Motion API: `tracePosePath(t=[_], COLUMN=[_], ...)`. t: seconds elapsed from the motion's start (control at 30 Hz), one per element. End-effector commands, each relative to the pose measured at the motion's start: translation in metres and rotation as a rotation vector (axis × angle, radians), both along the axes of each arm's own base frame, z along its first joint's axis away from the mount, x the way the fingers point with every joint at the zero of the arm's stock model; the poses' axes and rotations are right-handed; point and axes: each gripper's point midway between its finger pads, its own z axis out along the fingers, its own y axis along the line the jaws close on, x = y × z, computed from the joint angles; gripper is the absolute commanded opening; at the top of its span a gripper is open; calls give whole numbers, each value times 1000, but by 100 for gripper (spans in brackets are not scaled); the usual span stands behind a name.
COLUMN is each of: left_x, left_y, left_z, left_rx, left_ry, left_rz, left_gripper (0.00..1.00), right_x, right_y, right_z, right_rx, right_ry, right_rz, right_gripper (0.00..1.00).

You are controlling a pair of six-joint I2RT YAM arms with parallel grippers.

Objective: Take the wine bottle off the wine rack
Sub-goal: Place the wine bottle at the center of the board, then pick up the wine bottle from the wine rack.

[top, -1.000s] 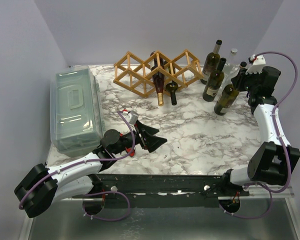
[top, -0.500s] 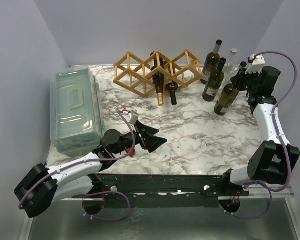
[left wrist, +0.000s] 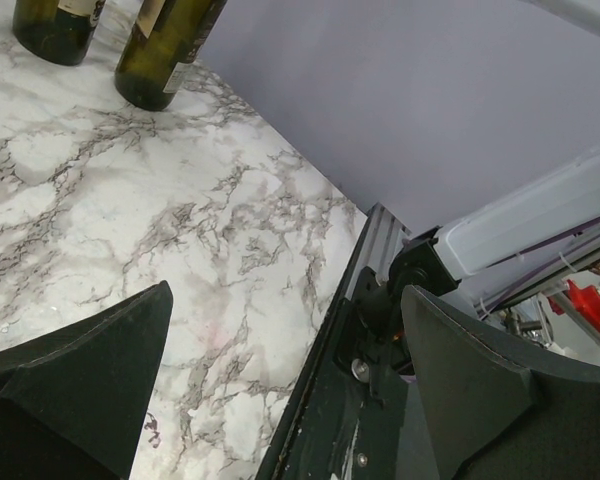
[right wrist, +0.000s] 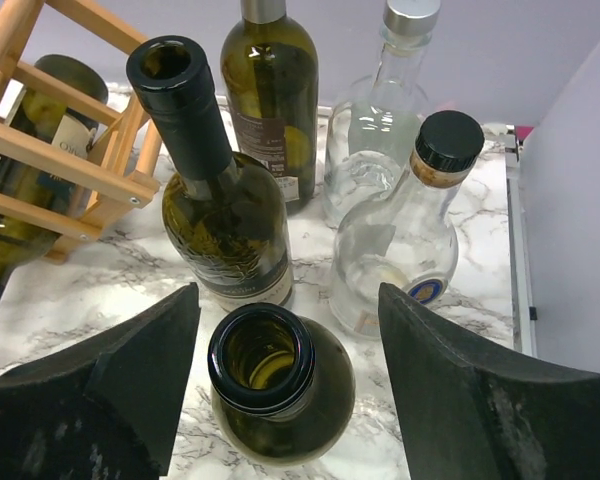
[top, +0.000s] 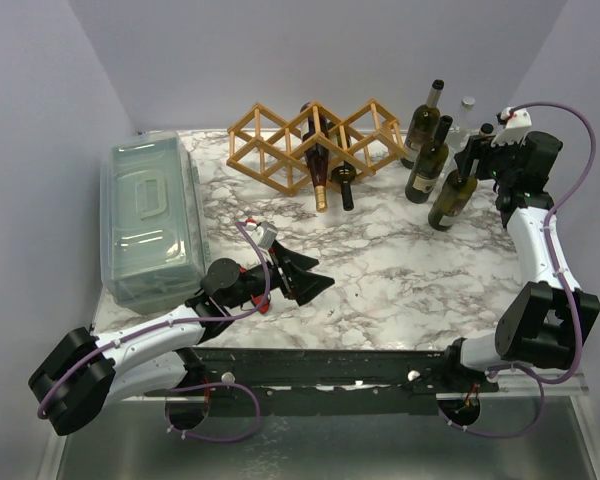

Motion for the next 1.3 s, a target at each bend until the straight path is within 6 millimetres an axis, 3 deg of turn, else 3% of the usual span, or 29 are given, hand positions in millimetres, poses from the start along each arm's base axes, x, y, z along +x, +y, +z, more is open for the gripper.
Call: tracePosePath(t=[0.0,0.43,0.7,0.97,1.27], left_x=[-2,4,8,11,14], left_y=[-1,11,18,20,19], left_z=[19,26,27,28,28], left_rx=[-38,-81,-113,-122,-127], left_ry=[-23,3,58,71,96], left_rz=[-16,49,66,77,78], left_gripper=[99,99,99,99,99], right_x=[-3,-23,-33,-50,-79], right_y=[-2,4,10,28,62], right_z=[16,76,112,139,156], right_rx=[-3,-21,-26,-22,0], right_ry=[-47,-139,-167,-168,-147], right_rz=[0,2,22,106,283], right_gripper=[77,99,99,99,99])
